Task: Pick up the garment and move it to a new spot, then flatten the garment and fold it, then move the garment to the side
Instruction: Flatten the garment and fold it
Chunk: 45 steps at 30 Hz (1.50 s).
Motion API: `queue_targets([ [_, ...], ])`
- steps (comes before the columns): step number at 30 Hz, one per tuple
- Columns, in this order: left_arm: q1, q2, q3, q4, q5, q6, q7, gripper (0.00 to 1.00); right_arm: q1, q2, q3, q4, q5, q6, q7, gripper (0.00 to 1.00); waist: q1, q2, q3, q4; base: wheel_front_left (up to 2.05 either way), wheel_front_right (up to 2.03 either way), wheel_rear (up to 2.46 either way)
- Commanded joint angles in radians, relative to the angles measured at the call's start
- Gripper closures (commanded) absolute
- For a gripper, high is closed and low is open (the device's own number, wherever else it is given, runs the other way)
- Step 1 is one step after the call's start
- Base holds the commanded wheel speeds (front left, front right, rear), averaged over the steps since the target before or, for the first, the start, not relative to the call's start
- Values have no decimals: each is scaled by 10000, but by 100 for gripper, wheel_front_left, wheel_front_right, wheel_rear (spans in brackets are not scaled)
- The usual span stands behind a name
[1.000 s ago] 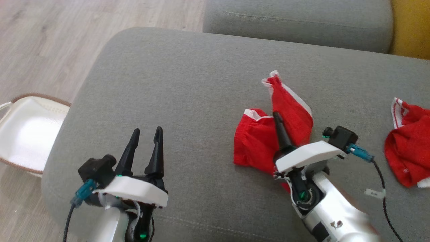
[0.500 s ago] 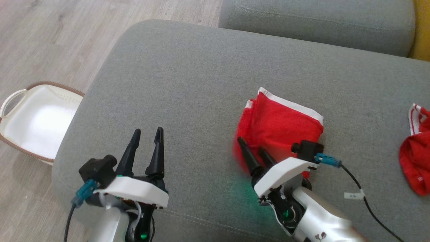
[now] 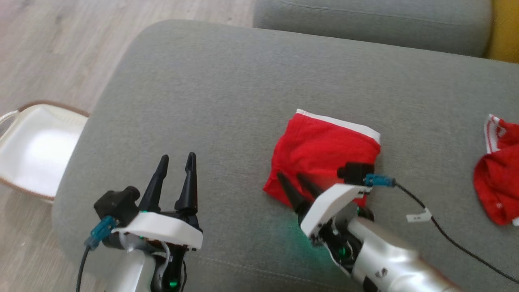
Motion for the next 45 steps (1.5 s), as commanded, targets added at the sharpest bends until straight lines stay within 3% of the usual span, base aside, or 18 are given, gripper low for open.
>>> queue_targets([
  [1, -492, 74, 349, -409, 14, 51, -122, 0, -609, 95, 81, -77, -116, 65, -550, 0, 0, 0, -8, -271, 0, 0, 0],
  [6, -600, 74, 517, -683, -105, 11, -122, 0, -1342, 93, -152, 513, -1263, 65, -1258, 0, 0, 0, -73, -861, 0, 0, 0],
  [10, -682, 74, 602, -930, -144, -28, -122, 0, -1811, -144, -1170, 694, -2614, 65, -1319, 0, 0, 0, -98, -1243, 0, 0, 0],
  [17, -838, 74, 714, -1423, -191, -110, -122, 0, -540, -863, -5280, -1044, -6941, 65, -1325, 0, 0, 0, -130, -1941, 0, 0, 0],
  [22, -826, 74, 814, -1562, -161, -177, -122, 0, 1323, -419, -7909, -2811, -9644, 65, -1326, 0, 0, 0, -129, -2303, 0, 0, 0],
  [26, -746, 74, 865, -1568, -39, -279, -122, 0, 2513, -29, -9097, -4059, -10920, 65, -1327, 0, 0, 0, -99, -2542, 0, 0, 0],
  [29, -591, 74, 890, -1437, 186, -356, -122, 0, 3113, 72, -9417, -4650, -11342, 65, -1312, 0, 0, 0, -89, -2704, 0, 0, 0],
  [42, -356, 74, 943, -1393, 218, -420, -122, 0, 3863, 93, -9282, -5685, -10935, 65, -1115, 0, 0, 0, -16, -2725, 0, 0, 0],
  [43, -381, 74, 919, -1384, 223, -423, -122, 0, 3864, 93, -9274, -5721, -10921, 65, -1112, 11, 0, 0, 9, -2686, 0, 0, 0],
  [44, -412, 74, 893, -1380, 228, -427, -122, 0, 3841, 93, -9229, -5784, -10939, 65, -1117, 98, 0, 0, 47, -2639, 0, 0, 0],
  [45, -447, 74, 866, -1380, 231, -431, -122, 0, 3805, 94, -9165, -5852, -10976, 65, -1122, 100, 0, 0, 92, -2584, 0, 0, 0],
])
